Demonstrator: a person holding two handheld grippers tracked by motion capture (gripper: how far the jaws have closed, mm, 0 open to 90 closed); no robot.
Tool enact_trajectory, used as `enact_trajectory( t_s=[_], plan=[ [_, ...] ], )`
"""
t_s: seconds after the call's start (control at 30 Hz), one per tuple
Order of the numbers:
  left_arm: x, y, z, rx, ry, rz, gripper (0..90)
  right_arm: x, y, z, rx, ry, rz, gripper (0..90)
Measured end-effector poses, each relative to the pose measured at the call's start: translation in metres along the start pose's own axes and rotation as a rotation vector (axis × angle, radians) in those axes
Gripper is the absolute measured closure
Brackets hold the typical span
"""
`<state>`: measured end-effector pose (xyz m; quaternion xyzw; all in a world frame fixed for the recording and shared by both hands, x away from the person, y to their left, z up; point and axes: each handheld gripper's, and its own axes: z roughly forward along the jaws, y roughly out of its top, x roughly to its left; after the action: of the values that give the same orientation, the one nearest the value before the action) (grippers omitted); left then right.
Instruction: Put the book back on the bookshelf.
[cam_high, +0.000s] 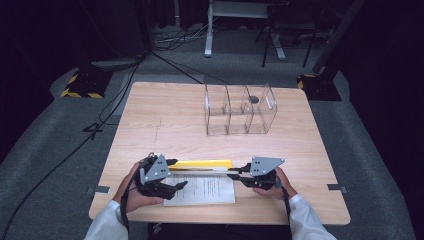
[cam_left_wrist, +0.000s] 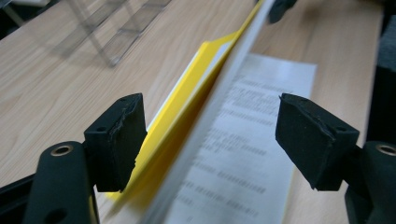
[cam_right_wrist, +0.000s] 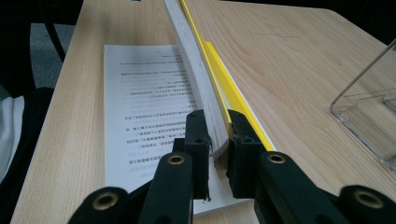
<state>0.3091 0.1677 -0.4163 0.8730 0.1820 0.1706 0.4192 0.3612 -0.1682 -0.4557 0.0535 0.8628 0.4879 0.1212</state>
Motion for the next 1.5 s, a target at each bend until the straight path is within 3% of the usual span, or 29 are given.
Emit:
enact_trajectory(
  t_s=[0.07, 0.17, 0.2, 0.23, 0.4, 0.53, 0.63, 0.67, 0.7, 0.8, 0.9, 1.07, 1.13, 1.2, 1.3, 1.43, 1.5],
  plan=[
    [-0.005, 0.008, 0.006, -0.013, -0.005, -0.014, 25.2, 0.001, 0.001, 0.000, 0.001, -0.003, -0.001, 81.1],
    [-0.009, 0.017, 0.020, 0.013, -0.002, -0.042, 24.9, 0.003, 0.002, 0.001, 0.004, 0.000, -0.007, 81.6],
    [-0.009, 0.017, 0.020, 0.013, -0.002, -0.042, 24.9, 0.004, 0.003, 0.001, 0.003, 0.001, -0.009, 81.6],
    [-0.011, 0.020, 0.031, 0.053, 0.015, -0.064, 24.9, 0.004, 0.003, 0.001, 0.004, 0.001, -0.010, 81.7],
    [-0.015, 0.017, 0.041, 0.087, 0.027, -0.066, 25.1, 0.007, 0.007, 0.002, 0.007, 0.000, -0.018, 81.6],
    [-0.015, 0.018, 0.043, 0.120, 0.074, -0.076, 34.5, 0.008, 0.009, 0.003, 0.012, 0.005, -0.017, 81.2],
    [-0.014, 0.019, 0.044, 0.149, 0.080, -0.080, 44.0, 0.010, 0.013, 0.005, 0.020, 0.008, -0.018, 81.2],
    [-0.015, 0.019, 0.044, 0.167, 0.068, -0.059, 46.7, 0.011, 0.014, 0.005, 0.024, 0.009, -0.023, 81.2],
    [-0.016, 0.019, 0.045, 0.178, 0.058, -0.042, 55.4, 0.012, 0.015, 0.006, 0.025, 0.006, -0.025, 81.2],
    [-0.020, 0.017, 0.048, 0.222, 0.056, -0.011, 65.0, 0.013, 0.017, 0.007, 0.032, 0.007, -0.029, 80.9],
    [-0.020, 0.017, 0.048, 0.218, 0.049, -0.027, 60.8, 0.014, 0.018, 0.008, 0.031, 0.004, -0.027, 81.1],
    [-0.023, 0.019, 0.052, 0.236, 0.076, 0.001, 52.6, 0.016, 0.025, 0.009, 0.033, 0.001, -0.037, 81.9],
    [-0.022, 0.019, 0.051, 0.233, 0.065, 0.000, 53.0, 0.018, 0.027, 0.010, 0.037, 0.003, -0.042, 82.3],
    [-0.020, 0.017, 0.049, 0.212, 0.077, -0.011, 58.8, 0.019, 0.029, 0.010, 0.037, 0.001, -0.042, 82.2],
    [-0.019, 0.013, 0.048, 0.202, 0.055, 0.013, 69.6, 0.020, 0.030, 0.011, 0.034, -0.005, -0.037, 81.2],
    [-0.020, 0.013, 0.048, 0.204, 0.053, 0.050, 75.2, 0.020, 0.029, 0.011, 0.035, -0.011, -0.031, 78.5],
    [-0.021, 0.013, 0.047, 0.201, 0.060, 0.062, 77.4, 0.018, 0.029, 0.010, 0.015, -0.007, 0.000, 76.0]
  ],
)
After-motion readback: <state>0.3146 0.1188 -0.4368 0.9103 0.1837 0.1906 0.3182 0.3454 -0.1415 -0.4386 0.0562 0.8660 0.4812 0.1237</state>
